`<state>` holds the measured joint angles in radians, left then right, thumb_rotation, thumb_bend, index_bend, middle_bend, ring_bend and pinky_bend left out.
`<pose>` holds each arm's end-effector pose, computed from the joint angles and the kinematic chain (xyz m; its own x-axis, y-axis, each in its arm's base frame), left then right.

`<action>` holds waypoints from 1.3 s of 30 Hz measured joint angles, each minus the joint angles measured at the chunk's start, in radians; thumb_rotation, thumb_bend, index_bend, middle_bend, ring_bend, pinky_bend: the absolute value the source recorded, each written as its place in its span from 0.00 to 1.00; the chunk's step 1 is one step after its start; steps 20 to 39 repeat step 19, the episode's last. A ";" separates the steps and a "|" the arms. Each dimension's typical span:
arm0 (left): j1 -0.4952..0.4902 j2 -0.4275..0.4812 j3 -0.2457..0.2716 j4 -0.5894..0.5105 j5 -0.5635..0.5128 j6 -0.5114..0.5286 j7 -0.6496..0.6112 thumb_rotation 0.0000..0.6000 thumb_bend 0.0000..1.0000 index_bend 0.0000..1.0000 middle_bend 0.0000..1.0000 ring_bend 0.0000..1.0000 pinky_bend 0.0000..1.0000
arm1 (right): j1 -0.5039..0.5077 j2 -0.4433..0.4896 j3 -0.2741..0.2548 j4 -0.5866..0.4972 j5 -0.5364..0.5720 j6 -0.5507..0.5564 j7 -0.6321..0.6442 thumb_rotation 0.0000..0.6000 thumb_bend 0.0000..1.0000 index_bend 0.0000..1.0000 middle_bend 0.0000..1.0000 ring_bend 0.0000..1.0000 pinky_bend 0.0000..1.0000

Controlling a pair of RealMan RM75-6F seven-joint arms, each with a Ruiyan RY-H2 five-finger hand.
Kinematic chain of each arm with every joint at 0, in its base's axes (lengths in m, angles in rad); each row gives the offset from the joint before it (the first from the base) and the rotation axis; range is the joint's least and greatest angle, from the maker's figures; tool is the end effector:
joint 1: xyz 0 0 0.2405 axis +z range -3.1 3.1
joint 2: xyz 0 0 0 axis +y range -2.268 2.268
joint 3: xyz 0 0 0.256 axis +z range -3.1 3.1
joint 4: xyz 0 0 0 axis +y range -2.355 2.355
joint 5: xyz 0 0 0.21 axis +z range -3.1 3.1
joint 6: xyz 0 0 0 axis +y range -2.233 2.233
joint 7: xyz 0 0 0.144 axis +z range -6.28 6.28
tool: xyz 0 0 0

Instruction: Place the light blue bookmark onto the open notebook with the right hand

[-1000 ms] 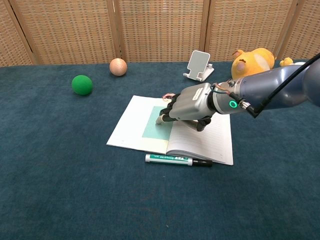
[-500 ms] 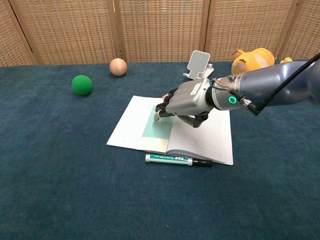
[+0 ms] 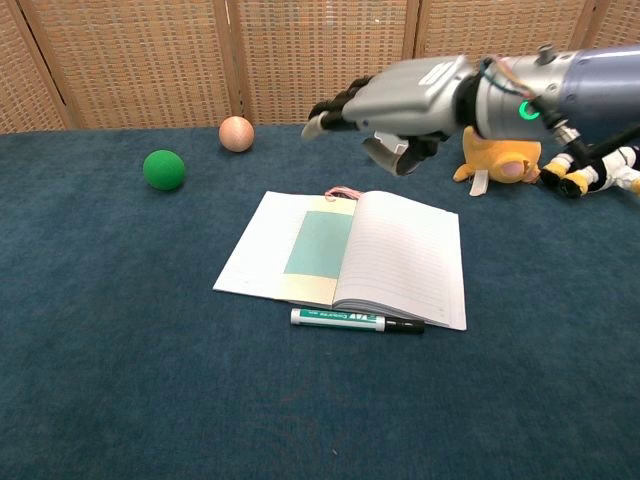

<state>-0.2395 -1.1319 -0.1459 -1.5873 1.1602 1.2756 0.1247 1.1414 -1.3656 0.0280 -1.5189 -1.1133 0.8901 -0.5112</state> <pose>-0.3271 0.2464 0.1611 0.4327 0.0724 0.8986 0.8825 0.1696 -0.4387 -0.0570 -0.3856 0.0174 0.7795 0.0460 0.6247 -0.4398 -0.6700 0.5981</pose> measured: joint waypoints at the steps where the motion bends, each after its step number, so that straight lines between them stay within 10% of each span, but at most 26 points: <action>1: 0.002 0.003 0.001 -0.001 0.007 0.004 -0.006 1.00 0.00 0.00 0.00 0.00 0.00 | -0.033 0.020 -0.002 -0.014 -0.024 0.054 0.022 1.00 0.00 0.00 0.00 0.00 0.00; 10: 0.043 0.009 0.027 -0.020 0.117 0.117 -0.014 1.00 0.00 0.00 0.00 0.00 0.00 | -0.442 0.110 -0.052 -0.019 -0.123 0.519 0.294 1.00 0.00 0.00 0.00 0.00 0.00; 19: 0.114 0.045 0.075 -0.091 0.228 0.221 -0.037 1.00 0.00 0.00 0.00 0.00 0.00 | -0.776 0.068 -0.097 0.095 -0.141 0.748 0.417 1.00 0.00 0.00 0.00 0.00 0.00; 39: 0.114 0.045 0.075 -0.091 0.228 0.221 -0.037 1.00 0.00 0.00 0.00 0.00 0.00 | -0.776 0.068 -0.097 0.095 -0.141 0.748 0.417 1.00 0.00 0.00 0.00 0.00 0.00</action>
